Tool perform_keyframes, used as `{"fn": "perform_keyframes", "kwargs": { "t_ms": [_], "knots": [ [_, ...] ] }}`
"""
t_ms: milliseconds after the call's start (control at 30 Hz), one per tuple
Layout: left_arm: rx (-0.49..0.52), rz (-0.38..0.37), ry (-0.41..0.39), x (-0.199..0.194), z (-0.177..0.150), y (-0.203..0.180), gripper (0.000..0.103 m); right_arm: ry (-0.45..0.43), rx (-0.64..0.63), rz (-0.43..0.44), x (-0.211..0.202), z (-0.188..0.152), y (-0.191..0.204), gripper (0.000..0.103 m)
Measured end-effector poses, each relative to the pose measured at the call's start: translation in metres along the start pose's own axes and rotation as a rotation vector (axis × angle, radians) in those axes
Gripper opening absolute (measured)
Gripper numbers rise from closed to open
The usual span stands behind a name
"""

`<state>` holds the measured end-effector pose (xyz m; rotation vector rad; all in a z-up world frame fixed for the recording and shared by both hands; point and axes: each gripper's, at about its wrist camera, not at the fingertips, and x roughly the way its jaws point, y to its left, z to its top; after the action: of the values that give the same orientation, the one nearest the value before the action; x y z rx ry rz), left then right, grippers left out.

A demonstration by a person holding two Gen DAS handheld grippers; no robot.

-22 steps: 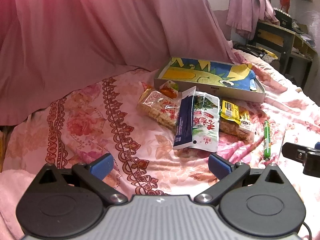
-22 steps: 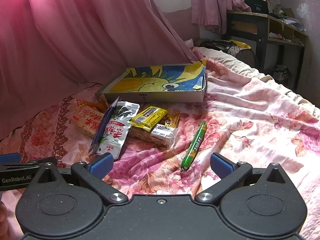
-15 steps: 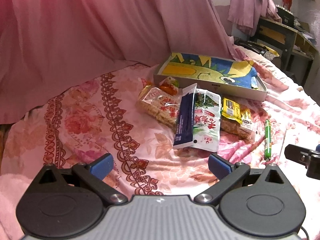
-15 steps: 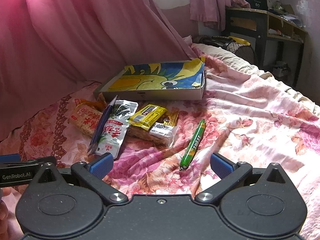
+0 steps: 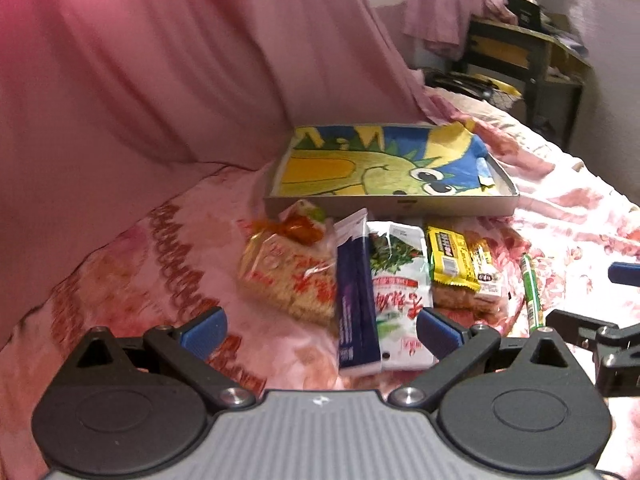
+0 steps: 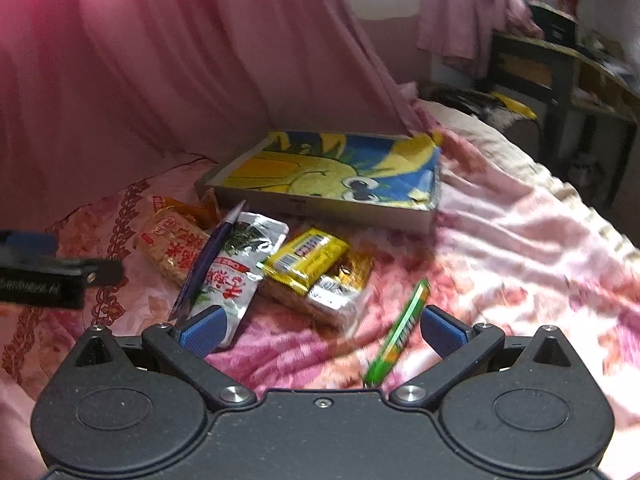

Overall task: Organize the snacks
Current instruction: 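Move both tools toward the snack pile beside the picture box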

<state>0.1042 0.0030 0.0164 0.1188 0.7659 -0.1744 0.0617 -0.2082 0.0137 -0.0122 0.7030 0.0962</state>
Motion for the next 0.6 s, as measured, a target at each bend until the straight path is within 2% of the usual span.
{"fn": "perform_keyframes", "kwargs": {
  "t_ms": [133, 367, 600],
  "knots": [
    [-0.01, -0.064, 0.035, 0.029, 0.01, 0.008, 0.103, 0.007, -0.023, 0.047, 0.021, 0.008, 0.001, 0.102],
    [-0.177, -0.194, 0.162, 0.078, 0.013, 0.037, 0.103, 0.077, 0.012, 0.177, 0.061, 0.014, 0.011, 0.102],
    [-0.216, -0.253, 0.183, 0.096, 0.014, 0.047, 0.102, 0.087, -0.021, 0.178, 0.093, 0.017, 0.029, 0.102]
  ]
}}
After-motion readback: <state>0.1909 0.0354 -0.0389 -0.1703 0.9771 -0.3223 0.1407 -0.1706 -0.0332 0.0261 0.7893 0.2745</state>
